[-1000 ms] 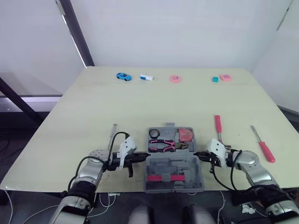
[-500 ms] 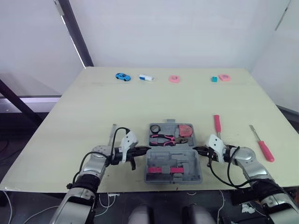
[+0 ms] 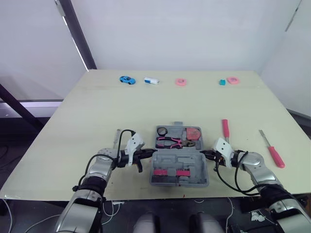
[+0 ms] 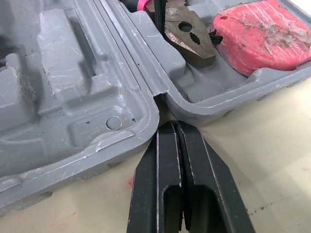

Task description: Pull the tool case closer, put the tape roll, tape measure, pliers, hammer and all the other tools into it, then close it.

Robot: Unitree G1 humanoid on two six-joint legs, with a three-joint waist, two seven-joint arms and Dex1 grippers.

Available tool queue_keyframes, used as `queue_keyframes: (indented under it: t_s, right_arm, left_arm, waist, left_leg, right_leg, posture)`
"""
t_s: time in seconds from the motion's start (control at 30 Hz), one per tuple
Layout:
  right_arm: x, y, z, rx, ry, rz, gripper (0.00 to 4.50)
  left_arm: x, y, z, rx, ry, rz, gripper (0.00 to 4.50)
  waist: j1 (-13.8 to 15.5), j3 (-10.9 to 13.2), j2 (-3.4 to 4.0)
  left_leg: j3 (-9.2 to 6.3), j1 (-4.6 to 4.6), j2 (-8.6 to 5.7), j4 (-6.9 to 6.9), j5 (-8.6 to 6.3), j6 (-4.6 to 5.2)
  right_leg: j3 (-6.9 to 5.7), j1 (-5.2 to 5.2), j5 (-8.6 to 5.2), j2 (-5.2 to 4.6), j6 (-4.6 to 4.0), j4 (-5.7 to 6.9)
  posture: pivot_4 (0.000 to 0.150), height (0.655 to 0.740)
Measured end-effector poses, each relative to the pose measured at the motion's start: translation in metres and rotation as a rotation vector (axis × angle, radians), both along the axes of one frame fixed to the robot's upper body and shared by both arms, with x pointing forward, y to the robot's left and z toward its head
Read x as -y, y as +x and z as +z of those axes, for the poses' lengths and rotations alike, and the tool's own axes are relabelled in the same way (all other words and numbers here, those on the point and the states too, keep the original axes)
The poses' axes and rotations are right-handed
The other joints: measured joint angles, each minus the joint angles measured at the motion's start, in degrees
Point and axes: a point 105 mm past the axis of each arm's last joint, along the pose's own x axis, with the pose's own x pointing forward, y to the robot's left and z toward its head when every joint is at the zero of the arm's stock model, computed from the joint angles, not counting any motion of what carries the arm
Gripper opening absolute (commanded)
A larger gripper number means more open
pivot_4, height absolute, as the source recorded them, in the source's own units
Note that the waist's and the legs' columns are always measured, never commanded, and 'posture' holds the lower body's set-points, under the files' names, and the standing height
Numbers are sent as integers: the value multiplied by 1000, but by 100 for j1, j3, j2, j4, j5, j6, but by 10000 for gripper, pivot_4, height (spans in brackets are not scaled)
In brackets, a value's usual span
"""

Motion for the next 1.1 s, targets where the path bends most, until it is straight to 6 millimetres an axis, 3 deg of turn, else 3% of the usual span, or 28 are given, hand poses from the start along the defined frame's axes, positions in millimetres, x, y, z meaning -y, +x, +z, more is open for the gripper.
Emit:
queue_keyframes:
  t_s: [1.1]
  right_arm:
    - [-1, 6, 1, 34, -8, -6, 449]
  left_arm:
    - [2, -9, -2, -21, -17, -17, 0]
  waist:
    - [-18, 0, 0]
  left_leg:
    - [3, -1, 0, -1, -1, 0]
  right_leg:
    - [4, 0, 0, 0, -1, -4]
  posture:
    - [1500, 7395]
